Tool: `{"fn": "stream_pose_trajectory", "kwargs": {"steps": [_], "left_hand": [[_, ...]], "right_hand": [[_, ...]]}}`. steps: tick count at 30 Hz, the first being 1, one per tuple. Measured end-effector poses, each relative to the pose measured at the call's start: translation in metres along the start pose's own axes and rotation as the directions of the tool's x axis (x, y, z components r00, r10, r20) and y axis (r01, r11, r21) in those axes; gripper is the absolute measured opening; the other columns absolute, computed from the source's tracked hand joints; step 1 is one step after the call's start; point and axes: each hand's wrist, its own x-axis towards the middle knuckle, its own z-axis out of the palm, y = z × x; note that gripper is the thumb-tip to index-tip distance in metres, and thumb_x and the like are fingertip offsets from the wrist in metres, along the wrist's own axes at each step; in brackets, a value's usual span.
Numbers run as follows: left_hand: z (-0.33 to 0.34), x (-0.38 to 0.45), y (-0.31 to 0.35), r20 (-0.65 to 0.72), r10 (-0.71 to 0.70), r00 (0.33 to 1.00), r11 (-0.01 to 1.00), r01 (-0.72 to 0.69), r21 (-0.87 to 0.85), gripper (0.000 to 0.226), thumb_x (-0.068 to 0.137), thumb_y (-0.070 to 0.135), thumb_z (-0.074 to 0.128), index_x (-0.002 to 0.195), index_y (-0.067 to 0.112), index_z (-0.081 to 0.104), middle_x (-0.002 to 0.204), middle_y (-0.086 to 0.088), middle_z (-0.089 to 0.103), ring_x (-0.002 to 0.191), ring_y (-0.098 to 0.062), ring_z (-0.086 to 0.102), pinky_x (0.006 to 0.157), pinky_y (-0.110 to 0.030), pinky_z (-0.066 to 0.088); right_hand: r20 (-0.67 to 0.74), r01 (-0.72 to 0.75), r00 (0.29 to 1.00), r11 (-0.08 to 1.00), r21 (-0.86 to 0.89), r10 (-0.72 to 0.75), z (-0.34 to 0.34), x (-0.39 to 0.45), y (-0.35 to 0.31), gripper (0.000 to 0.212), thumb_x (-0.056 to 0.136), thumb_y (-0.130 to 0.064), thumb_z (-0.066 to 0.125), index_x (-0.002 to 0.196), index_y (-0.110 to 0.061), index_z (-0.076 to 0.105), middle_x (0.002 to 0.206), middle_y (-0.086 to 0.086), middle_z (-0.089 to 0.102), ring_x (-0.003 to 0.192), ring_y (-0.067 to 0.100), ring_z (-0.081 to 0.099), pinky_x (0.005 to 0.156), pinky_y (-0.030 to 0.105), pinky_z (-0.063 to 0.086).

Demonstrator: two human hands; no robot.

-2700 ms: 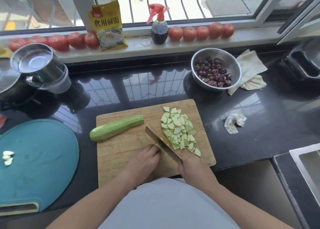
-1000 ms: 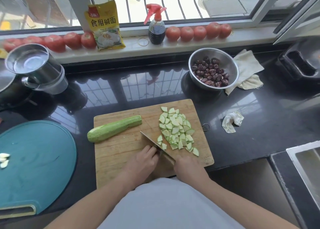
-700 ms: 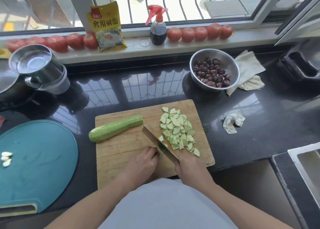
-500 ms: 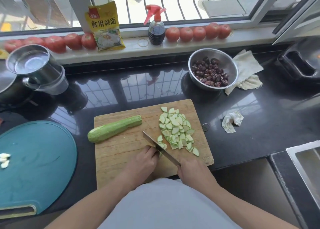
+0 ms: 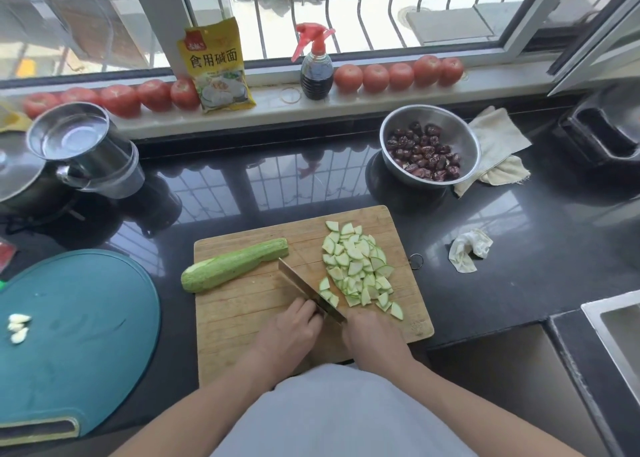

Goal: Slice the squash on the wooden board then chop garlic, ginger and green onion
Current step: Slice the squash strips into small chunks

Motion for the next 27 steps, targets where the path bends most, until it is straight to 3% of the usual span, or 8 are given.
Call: {"fn": "stream_pose_trajectory", "kwargs": {"steps": [5,12,18,22,24,27], "left_hand": [[-0.003,-0.001,0.002,0.006,0.0,1.0,1.0,0.0,0.003,0.032,0.06,0.001,0.078,0.09,0.013,0.073,0.088,-0.002,0.065,0.077,-0.019,0.063,0.051,-0.027,0.053],[-0.004,0.0,0.003,0.048,-0.022,0.999,1.0,0.022,0.0,0.036,0.058,0.004,0.08,0.092,0.013,0.075,0.094,-0.002,0.067,0.084,-0.019,0.065,0.057,-0.026,0.056],[-0.004,-0.001,0.006,0.094,-0.061,0.994,0.998,0.06,0.01,0.036,0.077,0.003,0.067,0.112,0.013,0.071,0.111,-0.004,0.066,0.103,-0.023,0.064,0.069,-0.029,0.059],[-0.006,0.0,0.005,0.082,-0.063,0.995,0.998,0.064,-0.01,0.031,0.073,0.002,0.071,0.103,0.012,0.072,0.102,-0.005,0.066,0.094,-0.023,0.064,0.061,-0.031,0.058],[-0.005,0.0,0.004,0.094,-0.058,0.994,0.998,0.06,-0.019,0.027,0.078,0.002,0.066,0.102,0.012,0.07,0.102,-0.005,0.064,0.093,-0.023,0.062,0.061,-0.033,0.057],[-0.006,-0.002,0.003,0.042,-0.046,0.998,0.999,0.047,-0.019,0.027,0.07,0.001,0.074,0.093,0.015,0.071,0.092,-0.002,0.063,0.081,-0.021,0.061,0.053,-0.03,0.054]], "right_hand": [[-0.033,0.069,0.997,0.989,0.127,-0.065,-0.006,-0.017,0.014,0.009,0.089,-0.016,0.047,0.091,-0.018,0.056,0.083,0.004,0.06,0.076,0.029,0.059,0.066,0.044,0.05],[0.055,0.029,0.998,1.0,-0.009,-0.028,-0.004,-0.033,0.028,0.014,0.092,-0.021,0.041,0.083,-0.015,0.05,0.08,0.004,0.057,0.071,0.028,0.054,0.055,0.036,0.037],[0.06,0.027,0.998,0.996,-0.079,-0.022,-0.004,-0.036,0.025,0.015,0.092,-0.02,0.041,0.077,-0.019,0.041,0.067,0.0,0.045,0.063,0.026,0.044,0.049,0.034,0.028],[0.103,0.004,0.995,0.996,-0.086,0.004,-0.001,-0.029,0.022,0.017,0.091,-0.015,0.041,0.075,-0.018,0.041,0.066,0.0,0.045,0.062,0.024,0.044,0.048,0.032,0.025],[0.133,0.008,0.991,0.997,-0.079,0.003,0.001,-0.018,0.013,0.015,0.09,-0.012,0.042,0.077,-0.017,0.046,0.074,0.006,0.057,0.065,0.026,0.047,0.052,0.032,0.029],[0.076,-0.017,0.997,0.999,-0.029,0.019,0.0,-0.006,0.002,0.016,0.092,-0.018,0.044,0.08,-0.017,0.054,0.082,0.009,0.064,0.074,0.03,0.059,0.058,0.034,0.036]]}}
